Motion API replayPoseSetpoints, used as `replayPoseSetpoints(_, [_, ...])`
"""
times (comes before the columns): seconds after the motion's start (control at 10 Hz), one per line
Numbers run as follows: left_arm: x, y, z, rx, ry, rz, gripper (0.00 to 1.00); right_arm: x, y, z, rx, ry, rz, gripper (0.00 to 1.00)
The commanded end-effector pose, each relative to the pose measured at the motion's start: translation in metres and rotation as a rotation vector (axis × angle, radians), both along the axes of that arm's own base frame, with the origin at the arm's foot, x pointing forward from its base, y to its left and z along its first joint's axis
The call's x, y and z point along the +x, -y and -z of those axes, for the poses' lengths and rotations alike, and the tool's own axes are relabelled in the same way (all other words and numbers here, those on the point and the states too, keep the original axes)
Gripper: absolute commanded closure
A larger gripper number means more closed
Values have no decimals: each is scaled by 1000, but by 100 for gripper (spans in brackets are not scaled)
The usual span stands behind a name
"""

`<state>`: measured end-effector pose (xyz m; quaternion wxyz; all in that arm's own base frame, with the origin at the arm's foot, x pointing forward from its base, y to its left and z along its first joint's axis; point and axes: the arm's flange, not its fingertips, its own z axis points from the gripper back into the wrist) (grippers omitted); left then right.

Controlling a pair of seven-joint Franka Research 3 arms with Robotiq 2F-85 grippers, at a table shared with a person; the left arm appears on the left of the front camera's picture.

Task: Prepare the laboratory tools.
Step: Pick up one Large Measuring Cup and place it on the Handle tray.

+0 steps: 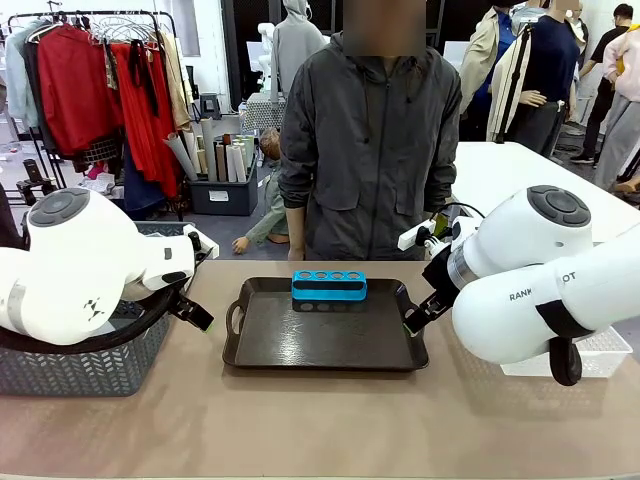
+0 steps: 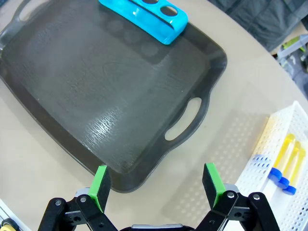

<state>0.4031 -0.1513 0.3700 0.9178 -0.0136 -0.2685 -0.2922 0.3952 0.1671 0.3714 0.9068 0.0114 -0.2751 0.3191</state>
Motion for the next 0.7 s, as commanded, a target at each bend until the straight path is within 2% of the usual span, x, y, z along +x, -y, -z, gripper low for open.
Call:
replayPoseSetpoints(0.0, [-1,6,-10,16,-23,10,0,-1,-5,0,-2,-5,-11,0])
replayPoseSetpoints(0.2, [-8,18,-33,-10,-40,60,0,-1,-8,-4,19,-32,-41,0])
replayPoseSetpoints(0.4, [-8,23,-58,-55,-74,131,0,2,-16,-12,77,-92,-83,0])
replayPoseSetpoints(0.6, [-3,28,-75,-126,-116,207,0,5,-23,-34,129,-141,-113,0])
